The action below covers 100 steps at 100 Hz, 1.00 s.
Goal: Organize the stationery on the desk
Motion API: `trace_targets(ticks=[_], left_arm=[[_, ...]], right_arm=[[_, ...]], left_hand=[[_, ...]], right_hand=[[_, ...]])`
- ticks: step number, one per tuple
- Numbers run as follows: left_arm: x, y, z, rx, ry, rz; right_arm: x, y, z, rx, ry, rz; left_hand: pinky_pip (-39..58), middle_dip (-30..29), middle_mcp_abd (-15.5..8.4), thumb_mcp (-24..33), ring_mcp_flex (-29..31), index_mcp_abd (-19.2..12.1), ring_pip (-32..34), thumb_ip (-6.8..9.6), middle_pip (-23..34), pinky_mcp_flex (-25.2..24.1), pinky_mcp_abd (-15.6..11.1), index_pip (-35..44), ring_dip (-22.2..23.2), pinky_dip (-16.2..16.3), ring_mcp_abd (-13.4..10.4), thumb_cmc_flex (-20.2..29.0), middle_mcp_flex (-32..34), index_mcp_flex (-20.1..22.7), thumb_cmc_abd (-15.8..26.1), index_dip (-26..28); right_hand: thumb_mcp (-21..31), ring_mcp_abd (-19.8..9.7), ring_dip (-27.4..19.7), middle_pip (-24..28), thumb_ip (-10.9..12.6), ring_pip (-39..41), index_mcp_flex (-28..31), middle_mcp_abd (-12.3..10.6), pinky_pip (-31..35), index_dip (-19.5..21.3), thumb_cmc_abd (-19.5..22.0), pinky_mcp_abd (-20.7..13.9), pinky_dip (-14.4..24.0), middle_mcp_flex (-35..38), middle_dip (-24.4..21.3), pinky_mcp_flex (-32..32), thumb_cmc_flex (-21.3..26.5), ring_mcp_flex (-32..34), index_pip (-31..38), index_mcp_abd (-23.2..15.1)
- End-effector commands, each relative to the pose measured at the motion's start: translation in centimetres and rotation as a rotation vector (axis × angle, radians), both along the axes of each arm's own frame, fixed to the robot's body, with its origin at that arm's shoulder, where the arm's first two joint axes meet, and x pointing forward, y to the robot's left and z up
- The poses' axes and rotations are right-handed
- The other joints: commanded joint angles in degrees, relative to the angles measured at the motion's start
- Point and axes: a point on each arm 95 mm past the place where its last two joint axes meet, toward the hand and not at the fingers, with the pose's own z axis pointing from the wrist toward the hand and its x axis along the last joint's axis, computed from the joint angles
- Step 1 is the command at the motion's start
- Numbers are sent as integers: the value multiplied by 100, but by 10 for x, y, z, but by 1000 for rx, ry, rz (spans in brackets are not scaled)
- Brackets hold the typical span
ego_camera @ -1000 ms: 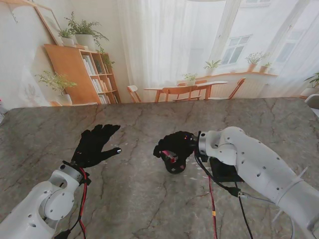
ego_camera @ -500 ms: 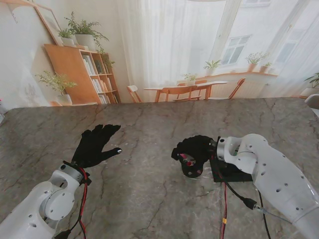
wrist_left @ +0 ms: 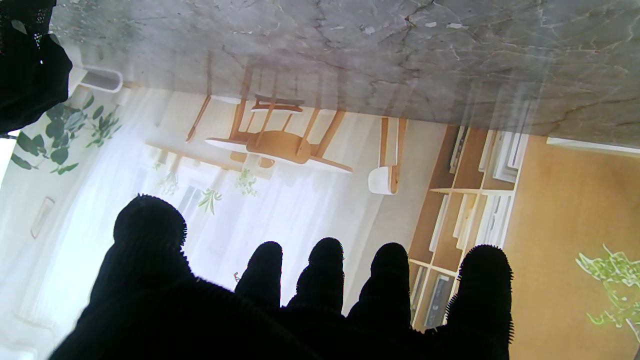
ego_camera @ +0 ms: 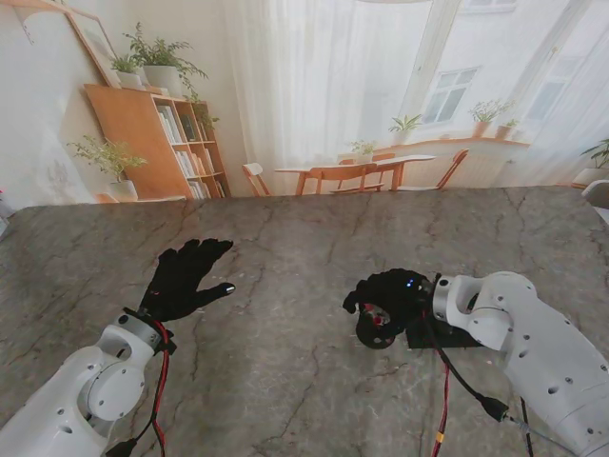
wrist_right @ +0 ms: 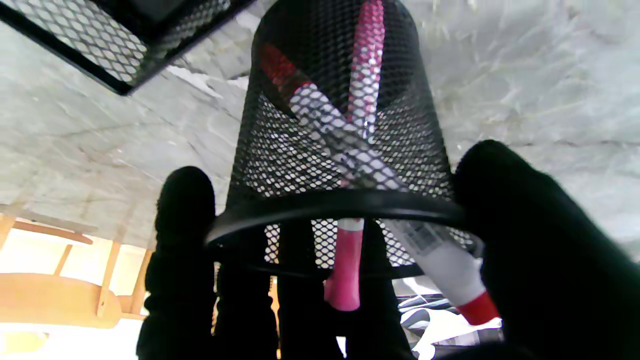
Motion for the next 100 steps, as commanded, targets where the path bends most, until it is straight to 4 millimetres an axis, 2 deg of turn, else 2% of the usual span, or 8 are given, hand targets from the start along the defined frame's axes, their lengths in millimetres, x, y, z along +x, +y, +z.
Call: trace_targets(ticks=[1, 10, 23, 40, 58, 70, 100], left_arm=[[-1, -2, -3, -3, 8, -1], [-1, -2, -3, -3, 9, -2], [-1, -3, -3, -2, 9, -3], [-1, -3, -3, -4, 9, 0], [-1, -3, -3, -6, 9, 0], [-1, -3, -3, -6, 8, -2], [-1, -3, -3, -7, 8, -2]], right_arm=[[-9, -10, -18, -53, 50, -7], [-9, -10, -17, -56, 47, -6], [-11, -10, -14, -59, 54, -4], [-12, -10, -14, -56, 65, -5], [-12, -10, -11, -48, 67, -6], [-12, -11, -8, -40, 67, -12], [-12, -9, 1, 8, 52, -25]], left_hand=[[-79, 48, -94, -25, -9, 95, -41, 52, -21, -10, -145, 73, 63, 109, -118, 51, 31, 24, 323, 49], [-83, 48, -87, -33, -5, 97, -40, 50, -21, -11, -144, 74, 65, 110, -106, 48, 29, 26, 314, 50], [-79, 48, -93, -33, -4, 89, -40, 50, -20, -5, -136, 74, 65, 115, -110, 46, 32, 29, 314, 51], [-71, 49, -98, -34, 1, 88, -39, 49, -20, 6, -120, 79, 67, 121, -114, 53, 34, 42, 321, 54], [-57, 51, -102, -29, 6, 99, -37, 50, -20, 10, -119, 84, 69, 126, -127, 81, 33, 54, 324, 56], [-47, 52, -88, -31, 2, 102, -38, 49, -20, 9, -105, 81, 69, 128, -113, 95, 31, 45, 326, 56], [-25, 55, -97, -34, 17, 100, -31, 49, -17, 21, -101, 85, 73, 125, -117, 115, 37, 56, 334, 60]], right_hand=[[263, -518, -2, -236, -90, 271, -79, -41, 261, -105, 415, -114, 28, -66, -47, -137, 507, 305, -329, 1], [135, -409, -102, -632, -85, 3, -93, 36, 198, -63, 480, 46, 72, -212, -265, -348, 383, 172, -820, 49], [-270, -192, -253, -1317, -124, -501, -147, 181, -31, -280, 682, 364, 127, -459, -631, -810, 55, -114, -1703, 177], [-799, 61, -516, -2021, -150, -1318, -194, 332, -469, -401, 1111, 775, 53, -686, -852, -1387, -308, -454, -2159, 254], [-968, 276, -721, -2589, -179, -2005, -304, 417, -862, -595, 1378, 1146, -181, -825, -985, -1790, -652, -626, -2474, 335], [-1005, 372, -857, -2851, -196, -2428, -366, 454, -1009, -717, 1538, 1318, -282, -889, -1065, -1955, -856, -717, -2634, 364], [-1099, 540, -965, -3096, -232, -2869, -484, 489, -1257, -898, 1927, 1758, -426, -970, -1148, -2215, -1329, -741, -2879, 345]])
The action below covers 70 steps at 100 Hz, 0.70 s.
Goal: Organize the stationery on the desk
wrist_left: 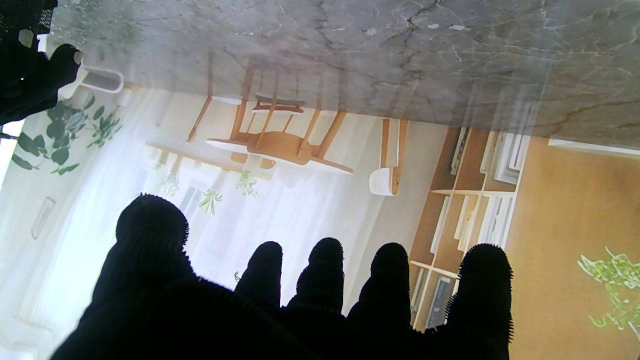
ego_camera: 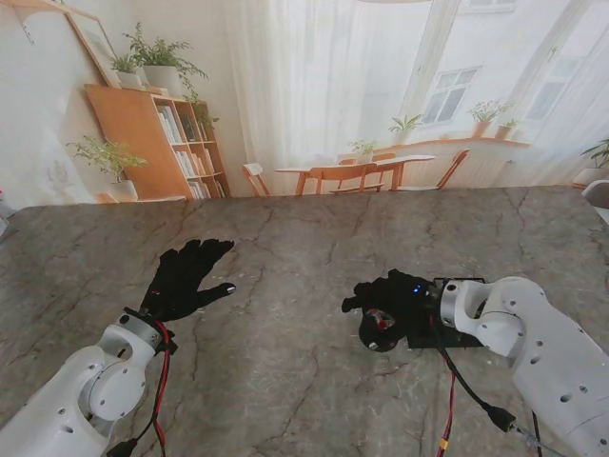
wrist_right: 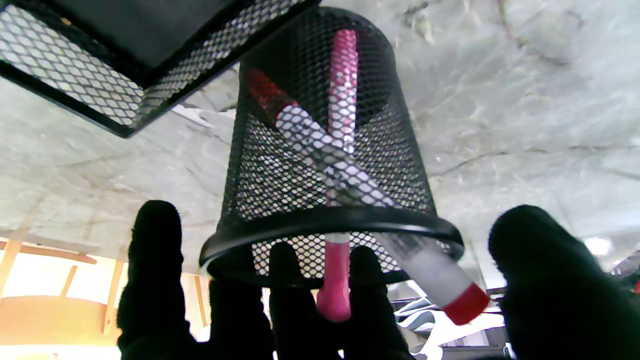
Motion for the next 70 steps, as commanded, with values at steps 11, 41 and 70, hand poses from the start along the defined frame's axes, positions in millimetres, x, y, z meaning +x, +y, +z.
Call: trace_targets(ticks=[11, 41, 70], left_arm=[[-1, -2, -2, -7, 5, 0], [-2, -1, -2, -10, 2, 2], [-1, -2, -1, -13, 3, 1]], right_arm=[[0, 2, 5, 18, 4, -3], [1, 3, 9, 47, 9, 9], [1, 2, 8, 61, 43, 4]], left_hand=[[-16, 56, -94, -33, 13, 107, -33, 47, -18, -29, -95, 83, 72, 123, -120, 61, 34, 51, 337, 59], [-8, 57, -103, -32, 23, 99, -32, 48, -17, -27, -92, 83, 74, 115, -133, 55, 37, 52, 347, 60], [12, 59, -98, -24, 32, 91, -29, 42, -17, -21, -80, 87, 76, 112, -130, 123, 40, 61, 394, 62]], right_hand=[[-116, 202, -100, -264, -224, -265, -128, 56, -195, -176, 256, 538, -165, -170, -145, -255, -372, -112, -171, 115], [-80, 351, -212, -399, -257, -784, 432, 13, -581, -520, 318, 903, -709, 35, -503, -721, -616, 40, -238, -97], [-143, 361, -304, -532, -296, -1238, 982, 193, -1345, -751, 315, 727, -1701, -741, -591, -1424, -544, -863, -13, -378]])
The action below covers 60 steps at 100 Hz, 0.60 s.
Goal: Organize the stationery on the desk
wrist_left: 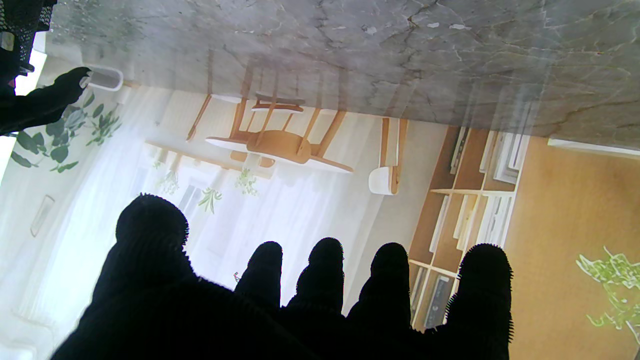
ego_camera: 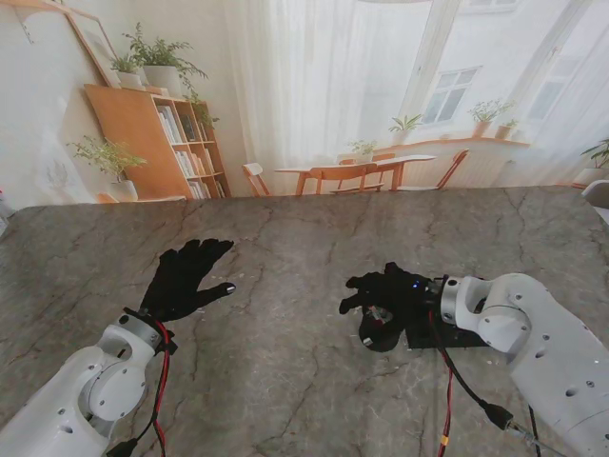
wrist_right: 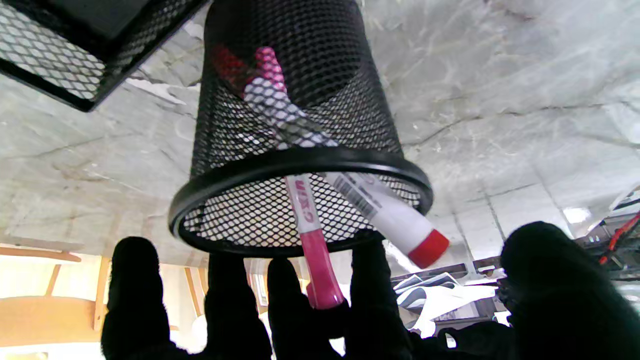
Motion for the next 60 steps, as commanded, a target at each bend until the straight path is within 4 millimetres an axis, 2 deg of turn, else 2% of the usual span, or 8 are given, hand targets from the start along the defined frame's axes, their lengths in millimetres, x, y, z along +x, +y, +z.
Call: trace_targets(ticks=[1, 15, 17, 26, 30, 37, 51, 60], left_arm=[[-1, -2, -2, -8, 4, -1], [-1, -2, -2, -8, 4, -2], [-1, -2, -2, -8, 4, -3], [-1, -2, -2, -9, 6, -3], [-1, -2, -2, -8, 7, -4], [-1, -3, -2, -9, 7, -4], [-1, -2, -2, -9, 6, -3], [-1, -2, -2, -9, 5, -2]], right_arm=[[0, -1, -1, -11, 2, 0], [1, -2, -2, 5, 12, -10], [1, -2, -2, 5, 11, -9], [1, -2, -2, 12, 10, -7], [1, -2, -2, 18, 9, -7], [1, -2, -1, 27, 4, -9], [0, -2, 3, 45, 4, -14], [-1, -2, 5, 48, 8, -24]], left_hand=[[13, 59, -92, -10, 35, 83, -27, -65, -14, -22, -80, 89, 77, 112, -130, 126, 46, 66, 390, 63], [20, 61, -88, -17, 37, -23, -26, -73, -13, -25, -65, 104, 78, 107, -124, 170, 49, 102, 407, 70], [22, 62, -97, -18, 36, -21, -27, -74, -11, -24, -66, 104, 77, 106, -139, 176, 54, 101, 403, 70], [27, 62, -89, -25, 37, -19, -27, -76, -13, -23, -68, 103, 78, 102, -131, 188, 51, 102, 401, 72], [29, 62, -91, -28, 39, -16, -26, -77, -14, -22, -58, 104, 78, 100, -132, 183, 49, 104, 408, 72], [31, 62, -96, -26, 38, -6, -27, -76, -13, -25, -66, 100, 78, 96, -137, 189, 51, 97, 411, 72], [36, 63, -93, -26, 45, -12, -24, -75, -14, -24, -63, 101, 79, 90, -130, 194, 49, 99, 415, 73], [35, 63, -91, -28, 44, 7, -25, -75, -15, -27, -63, 101, 79, 84, -131, 191, 47, 101, 413, 74]], right_hand=[[-77, 123, -106, -161, -243, -161, 144, 108, -247, -121, 32, 105, -235, -290, -44, -224, -104, -294, 102, -143], [-138, 66, -268, -346, -259, -436, 430, 72, -867, -171, -6, -223, -884, -640, -173, -783, 17, -935, 311, -304], [-152, 63, -290, -354, -254, -460, 496, 63, -976, -175, 6, -242, -1040, -668, -206, -785, 23, -979, 365, -313], [-182, 40, -366, -453, -251, -590, 568, 21, -1426, -221, 37, -304, -1315, -730, -386, -850, 39, -1132, 434, -335], [-186, 29, -373, -458, -251, -605, 569, 11, -1494, -225, 51, -315, -1326, -720, -403, -885, 32, -1140, 436, -344], [-210, 15, -430, -536, -249, -773, 489, -13, -2088, -278, 61, -373, -1299, -708, -642, -828, 37, -1199, 421, -340], [-221, -3, -485, -421, -241, -938, 343, -45, -2196, -335, 93, -409, -1197, -504, -732, -814, 17, -1010, 313, -296], [-231, 10, -474, -392, -236, -946, 32, 83, -2136, -385, 175, -438, -1152, -436, -777, -769, -6, -934, 157, -61]])
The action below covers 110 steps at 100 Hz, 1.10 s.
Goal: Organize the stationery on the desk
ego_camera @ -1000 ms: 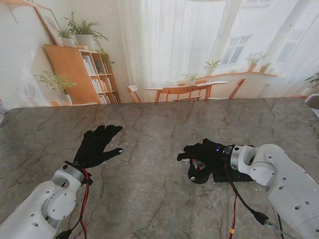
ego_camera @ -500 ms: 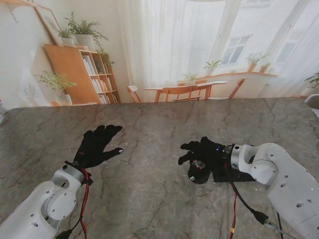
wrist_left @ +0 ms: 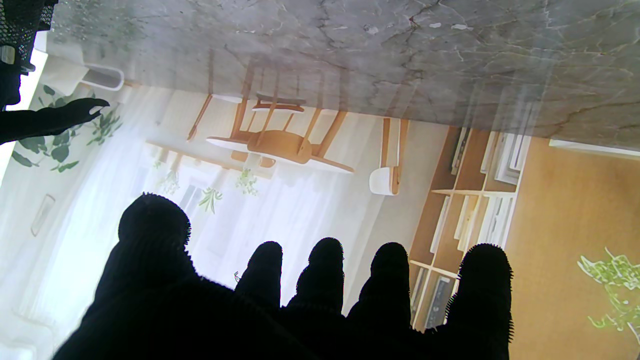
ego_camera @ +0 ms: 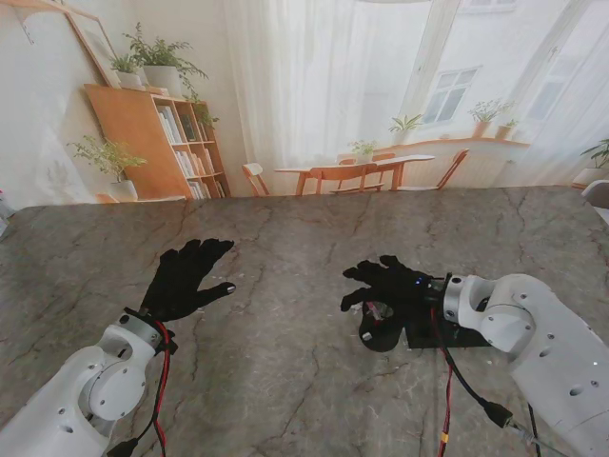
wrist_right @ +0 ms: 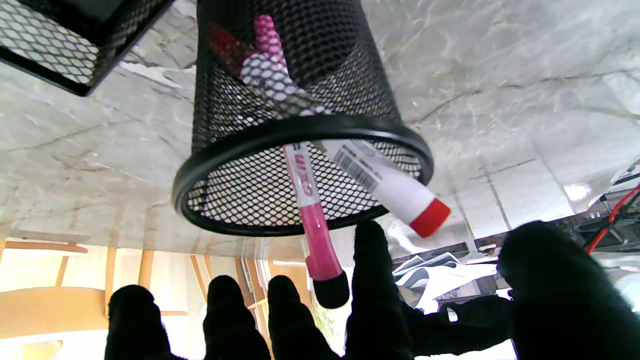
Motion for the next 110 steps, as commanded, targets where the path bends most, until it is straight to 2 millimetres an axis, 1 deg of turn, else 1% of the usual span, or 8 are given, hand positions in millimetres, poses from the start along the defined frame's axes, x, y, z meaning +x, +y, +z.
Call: trace_targets(ticks=[1, 10, 33, 52, 62, 70, 80, 110], left_arm=[[-1, -2, -2, -7, 3, 0], [-1, -2, -2, -6, 2, 0], [-1, -2, -1, -5, 1, 0], [-2, -1, -1, -5, -4, 0], [-3, -1, -1, -5, -11, 2], [-4, 0, 0, -5, -17, 5], [-5, 2, 0, -3, -24, 12], [-2, 13, 3, -14, -19, 46]], right_arm=[[-3, 1, 1, -8, 7, -2], [-4, 2, 3, 0, 3, -6], [-7, 3, 11, 27, -1, -25], [-8, 5, 25, 93, -44, -87], [-9, 5, 34, 150, -83, -151], [-10, 4, 41, 197, -128, -223], [-11, -3, 47, 243, -179, -329], [-13, -43, 50, 352, -189, -672]], left_hand=[[34, 62, -94, -35, 34, 14, -27, 5, -16, -31, -68, 99, 30, 83, -128, 123, 44, 97, 414, 73], [24, 64, -93, -33, 32, 25, -28, 7, -13, -44, -73, 100, 30, 75, -129, 127, 50, 99, 417, 73], [18, 64, -87, -34, 34, 36, -26, 8, -14, -49, -86, 100, 32, 64, -130, 133, 46, 99, 421, 74], [4, 64, -83, -37, 33, 51, -27, 8, -15, -58, -116, 100, 32, 55, -132, 120, 46, 100, 428, 73], [-10, 63, -90, -29, 35, 47, -28, 11, -14, -63, -122, 100, 32, 49, -127, 124, 52, 102, 433, 73], [-18, 62, -87, -32, 30, 51, -31, 10, -15, -66, -125, 98, 31, 47, -133, 116, 51, 97, 436, 72], [-26, 62, -79, -35, 30, 52, -32, 10, -15, -65, -131, 98, 30, 45, -130, 108, 54, 99, 434, 71], [-52, 48, -63, -34, 34, 52, -45, 10, -18, -59, -112, 99, 17, 43, -95, 95, 91, 128, 416, 63]], right_hand=[[-166, 11, -56, -34, -234, -105, -209, 104, -76, -131, 167, -58, -2, 66, -126, -62, -60, 41, -91, 74], [-213, 65, -22, 69, -213, -74, -479, 233, 122, -159, 271, -80, 84, 258, -159, -66, -77, 255, -250, 312], [-329, 37, 95, 252, -164, 0, -905, 211, 712, -16, 558, -105, 348, 346, 1, -52, -67, 474, -375, 680], [-468, -29, 189, 297, -108, 103, -956, 161, 1037, 190, 908, -110, 487, 423, 157, 120, 24, 630, -275, 751], [-583, -109, 259, 315, -63, 176, -912, 91, 1345, 284, 1034, -192, 706, 487, 258, 332, 134, 745, -240, 727], [-674, -180, 360, 363, -15, 301, -843, 22, 1626, 370, 1069, -276, 1105, 634, 391, 629, 260, 950, -214, 681], [-628, -280, 431, 419, 8, 430, -769, -93, 1867, 410, 993, -472, 1442, 798, 493, 955, 343, 1153, -188, 601], [-469, -413, 520, 491, 25, 620, -540, -198, 2082, 435, 629, -817, 1708, 1121, 579, 1207, 532, 1397, -107, 473]])
